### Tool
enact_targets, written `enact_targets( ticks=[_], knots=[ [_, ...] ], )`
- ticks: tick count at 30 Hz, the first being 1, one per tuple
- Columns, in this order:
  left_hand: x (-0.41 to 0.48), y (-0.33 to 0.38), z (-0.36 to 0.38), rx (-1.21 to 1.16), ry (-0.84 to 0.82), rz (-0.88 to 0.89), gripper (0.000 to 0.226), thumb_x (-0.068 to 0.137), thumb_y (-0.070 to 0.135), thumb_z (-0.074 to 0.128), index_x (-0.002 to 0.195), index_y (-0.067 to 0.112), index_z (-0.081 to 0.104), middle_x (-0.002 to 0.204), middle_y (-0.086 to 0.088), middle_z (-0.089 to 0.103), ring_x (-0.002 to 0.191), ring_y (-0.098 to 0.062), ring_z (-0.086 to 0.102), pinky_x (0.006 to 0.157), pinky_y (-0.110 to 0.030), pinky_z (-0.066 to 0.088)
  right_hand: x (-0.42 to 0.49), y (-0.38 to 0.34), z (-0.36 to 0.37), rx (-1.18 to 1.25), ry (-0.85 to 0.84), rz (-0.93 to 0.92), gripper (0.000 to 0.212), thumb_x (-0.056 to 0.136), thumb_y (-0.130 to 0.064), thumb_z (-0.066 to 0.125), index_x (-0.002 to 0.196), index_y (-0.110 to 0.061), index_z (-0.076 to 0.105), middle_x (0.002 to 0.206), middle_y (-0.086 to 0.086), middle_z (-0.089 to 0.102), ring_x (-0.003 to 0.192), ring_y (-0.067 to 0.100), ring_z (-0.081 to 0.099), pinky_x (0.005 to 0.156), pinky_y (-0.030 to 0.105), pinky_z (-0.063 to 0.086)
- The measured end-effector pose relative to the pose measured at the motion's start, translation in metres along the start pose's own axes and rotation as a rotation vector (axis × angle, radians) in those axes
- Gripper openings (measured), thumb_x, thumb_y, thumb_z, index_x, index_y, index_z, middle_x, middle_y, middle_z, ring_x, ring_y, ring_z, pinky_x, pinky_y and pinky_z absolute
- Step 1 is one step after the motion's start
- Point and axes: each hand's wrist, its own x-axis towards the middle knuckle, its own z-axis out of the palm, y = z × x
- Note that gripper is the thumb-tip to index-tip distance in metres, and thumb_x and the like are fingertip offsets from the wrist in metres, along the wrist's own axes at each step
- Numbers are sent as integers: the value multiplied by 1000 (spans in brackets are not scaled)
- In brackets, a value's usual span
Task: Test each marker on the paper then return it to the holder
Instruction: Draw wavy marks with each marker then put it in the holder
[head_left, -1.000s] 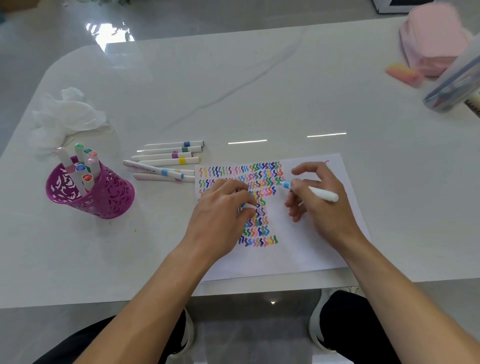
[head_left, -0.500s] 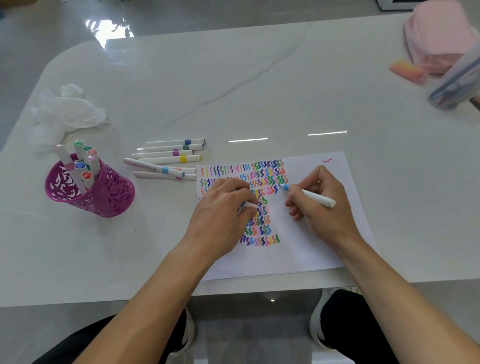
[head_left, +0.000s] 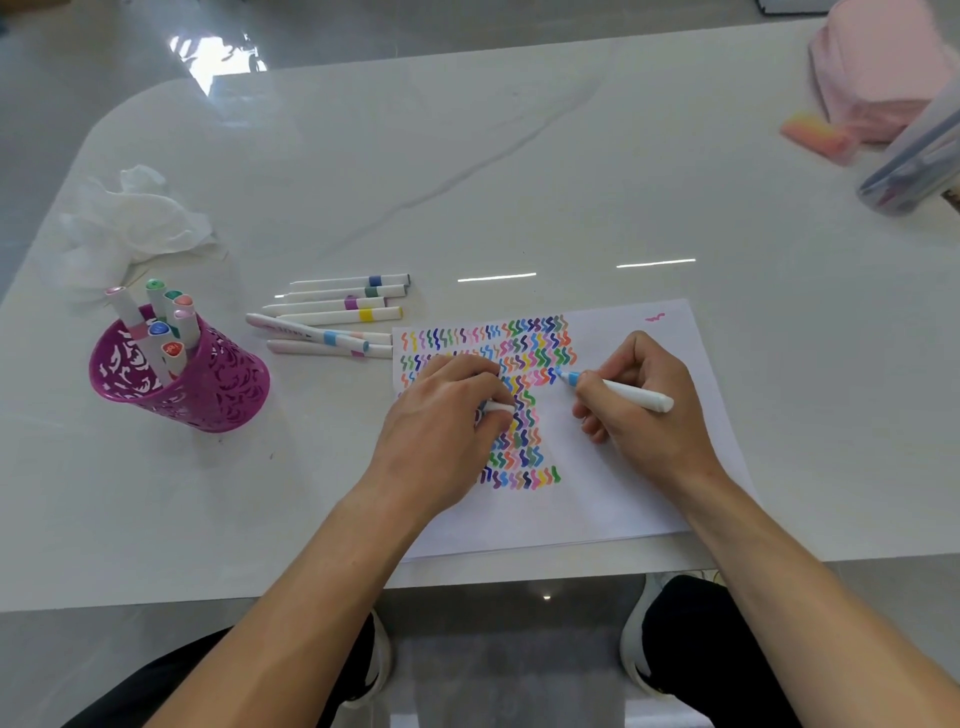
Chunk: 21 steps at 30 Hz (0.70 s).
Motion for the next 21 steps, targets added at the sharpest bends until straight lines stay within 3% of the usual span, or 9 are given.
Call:
enact_targets(
  ticks=[10,17,21],
  knots=[
    [-2,1,0,10,-4,-16,20,93,37,69,112,29,73,130,16,62,121,-4,48,91,-19,33,-1,1,0,-69,10,-18,25,87,-18,75,79,-11,52,66,8,71,53,19,69,48,25,52],
    [-2,2,0,4,-1,-21,20,93,35,70,112,28,74,131,16,61,122,-5,48,92,-19,33,-1,0,0,-103,-32,-34,22,78,-28,69,75,-14,51,65,7,71,56,19,69,56,40,57],
    [-1,1,0,2,5,-17,19,93,35,69,111,29,74,130,16,62,123,-5,48,93,-19,32,0,-1,0,-16,-22,-24,21,78,-27,67,78,-15,50,64,10,69,52,18,65,49,29,50]
  ],
)
